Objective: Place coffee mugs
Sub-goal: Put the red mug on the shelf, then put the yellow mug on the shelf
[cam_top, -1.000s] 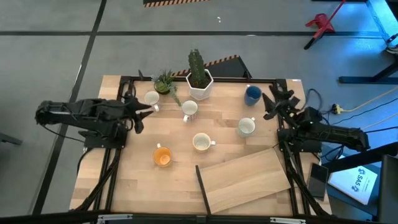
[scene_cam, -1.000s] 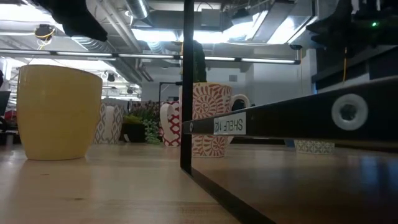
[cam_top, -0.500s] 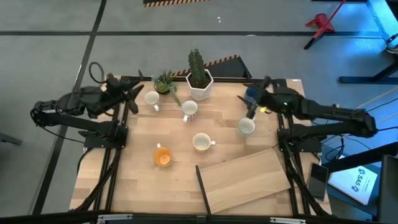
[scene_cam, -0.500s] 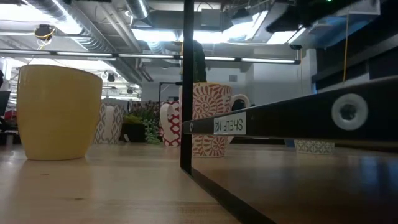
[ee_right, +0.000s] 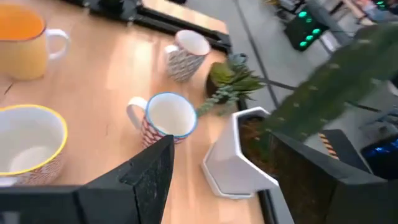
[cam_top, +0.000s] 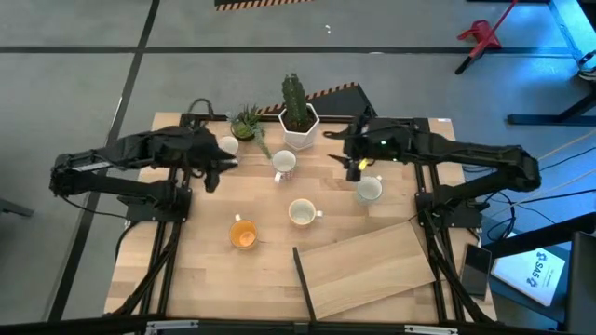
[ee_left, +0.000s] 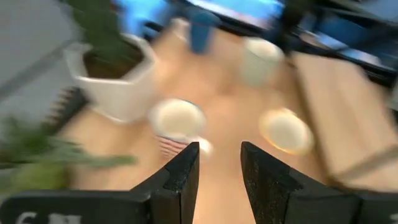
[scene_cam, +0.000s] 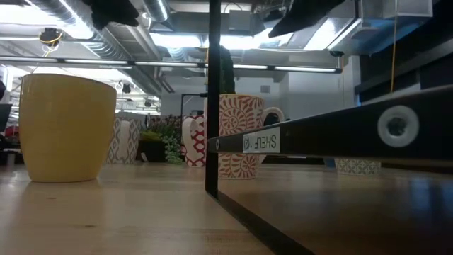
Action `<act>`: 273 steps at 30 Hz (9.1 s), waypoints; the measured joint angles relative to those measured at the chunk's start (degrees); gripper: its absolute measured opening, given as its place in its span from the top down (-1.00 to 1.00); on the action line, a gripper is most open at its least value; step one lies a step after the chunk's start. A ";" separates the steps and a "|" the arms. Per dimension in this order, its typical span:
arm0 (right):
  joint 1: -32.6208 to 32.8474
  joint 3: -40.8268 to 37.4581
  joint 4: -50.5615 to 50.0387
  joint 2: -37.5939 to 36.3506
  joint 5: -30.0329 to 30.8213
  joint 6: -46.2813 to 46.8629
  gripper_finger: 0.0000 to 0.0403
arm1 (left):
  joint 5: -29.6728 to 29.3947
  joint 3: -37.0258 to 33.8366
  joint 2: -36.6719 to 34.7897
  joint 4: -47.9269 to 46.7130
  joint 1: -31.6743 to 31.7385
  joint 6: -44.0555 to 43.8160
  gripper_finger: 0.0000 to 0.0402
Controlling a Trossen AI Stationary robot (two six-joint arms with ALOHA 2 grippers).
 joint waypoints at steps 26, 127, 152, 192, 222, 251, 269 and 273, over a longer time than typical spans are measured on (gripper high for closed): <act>0.02 1.42 9.11 14.31 -1.70 -3.53 -0.23 | 23.65 0.07 12.41 1.37 -1.22 -1.07 -0.25; 6.00 68.66 -49.92 52.84 9.00 -8.86 0.99 | -8.99 0.00 -8.99 -14.40 5.26 -2.70 -0.23; 39.95 68.27 -68.47 46.09 5.53 39.17 0.99 | -9.87 0.00 -8.96 -14.95 5.24 -1.04 -0.23; 48.33 43.47 -40.32 46.20 -7.82 48.37 0.99 | -13.27 0.00 -8.96 -17.24 5.26 -1.57 -0.23; 49.92 43.62 -37.86 48.67 -10.77 46.00 0.92 | -13.52 0.00 -8.97 -17.42 5.26 -1.57 -0.23; 49.90 45.65 -35.53 48.89 -13.86 43.14 0.20 | -14.93 0.00 -8.96 -17.39 5.24 -1.57 -0.23; 51.41 62.38 -54.19 48.75 -9.56 38.60 0.20 | -14.37 0.00 -8.99 -17.39 5.26 -2.19 -0.23; 50.34 69.02 -64.89 48.75 -0.40 36.83 0.20 | -11.88 0.00 -8.96 -17.39 5.26 -2.90 -0.23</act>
